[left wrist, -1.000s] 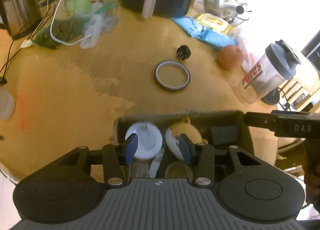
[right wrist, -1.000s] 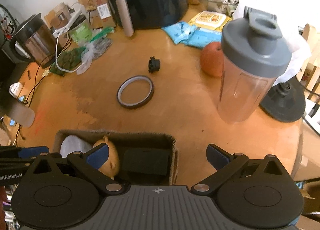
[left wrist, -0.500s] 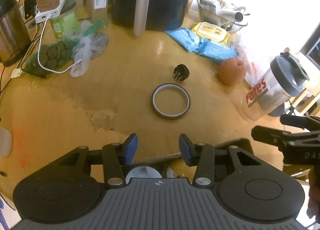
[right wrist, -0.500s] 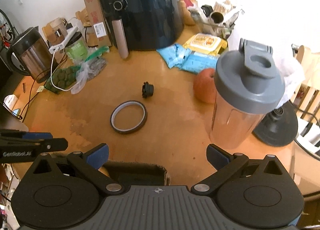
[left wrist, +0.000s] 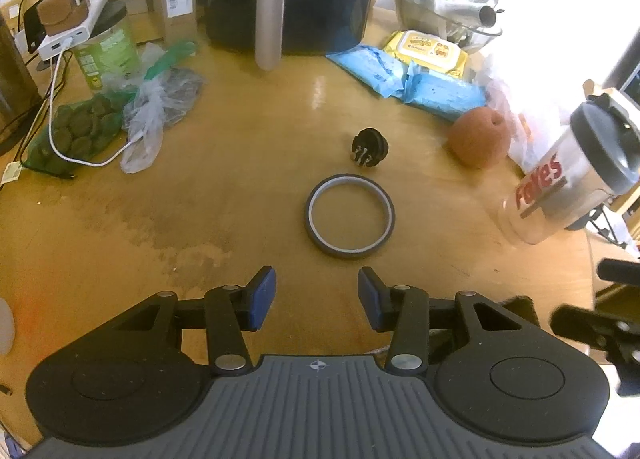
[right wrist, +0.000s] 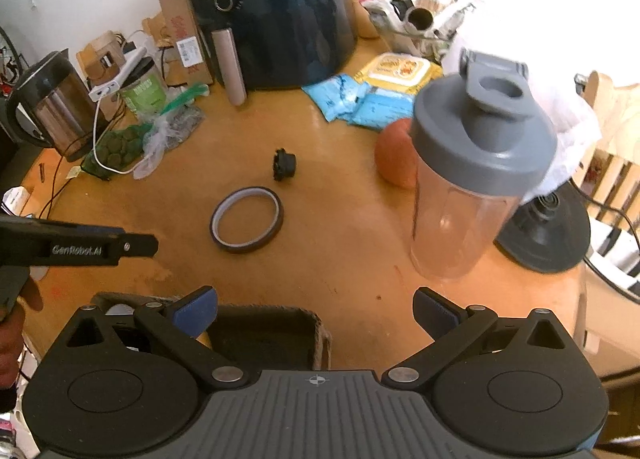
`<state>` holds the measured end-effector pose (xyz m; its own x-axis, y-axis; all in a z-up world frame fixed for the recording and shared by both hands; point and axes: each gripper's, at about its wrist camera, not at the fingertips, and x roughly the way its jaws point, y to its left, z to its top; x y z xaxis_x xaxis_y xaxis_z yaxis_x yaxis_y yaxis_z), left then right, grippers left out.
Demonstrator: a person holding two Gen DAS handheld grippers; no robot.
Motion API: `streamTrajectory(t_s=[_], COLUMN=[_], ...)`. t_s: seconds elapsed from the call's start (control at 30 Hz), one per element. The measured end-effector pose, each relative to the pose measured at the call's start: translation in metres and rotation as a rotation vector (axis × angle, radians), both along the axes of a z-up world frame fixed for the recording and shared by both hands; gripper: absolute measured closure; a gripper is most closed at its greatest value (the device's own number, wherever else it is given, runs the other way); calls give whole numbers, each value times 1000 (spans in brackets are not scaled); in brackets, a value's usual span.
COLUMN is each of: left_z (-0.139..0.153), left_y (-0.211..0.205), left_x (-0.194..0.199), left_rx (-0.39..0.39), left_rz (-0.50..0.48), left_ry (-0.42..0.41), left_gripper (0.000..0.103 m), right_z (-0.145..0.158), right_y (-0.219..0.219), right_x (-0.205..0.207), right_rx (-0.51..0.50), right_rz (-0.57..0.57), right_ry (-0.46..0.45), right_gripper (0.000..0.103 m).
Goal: Organize rigid objects
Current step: 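Withdraw both grippers from the box toward the table, then grasp the dark-rimmed tape ring with the left gripper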
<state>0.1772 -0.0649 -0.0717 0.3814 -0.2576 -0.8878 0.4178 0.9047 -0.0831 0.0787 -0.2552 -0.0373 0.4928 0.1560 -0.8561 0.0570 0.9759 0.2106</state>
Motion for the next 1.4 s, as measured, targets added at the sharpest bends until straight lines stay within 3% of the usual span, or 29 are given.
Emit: streamTrajectory(t_s=[0.77,1.1,1.17,1.23,1.4], left_z=[-70,-77,-77,-76,-76], left_y=[-29,-45,-43,-40,-36], left_x=[66,66,66,67,68], left_rx=[65,147,156,153,151], left_rz=[24,-15,-9,-7,-18], left_ry=[95,34,33,37,38], left_gripper=[60,81,91,95,96], right_z=[-12,-14,-15,-16,-16], right_y=[-22,-37,-39,-39,-36], right_x=[-8,-10,-9,-9,-6], right_rx=[15,4,8,10,13], right_rz=[-92,-150,-160,-159,-131], right_ry=[92,104,107,108,105], right_gripper=[0,0,0,0,0])
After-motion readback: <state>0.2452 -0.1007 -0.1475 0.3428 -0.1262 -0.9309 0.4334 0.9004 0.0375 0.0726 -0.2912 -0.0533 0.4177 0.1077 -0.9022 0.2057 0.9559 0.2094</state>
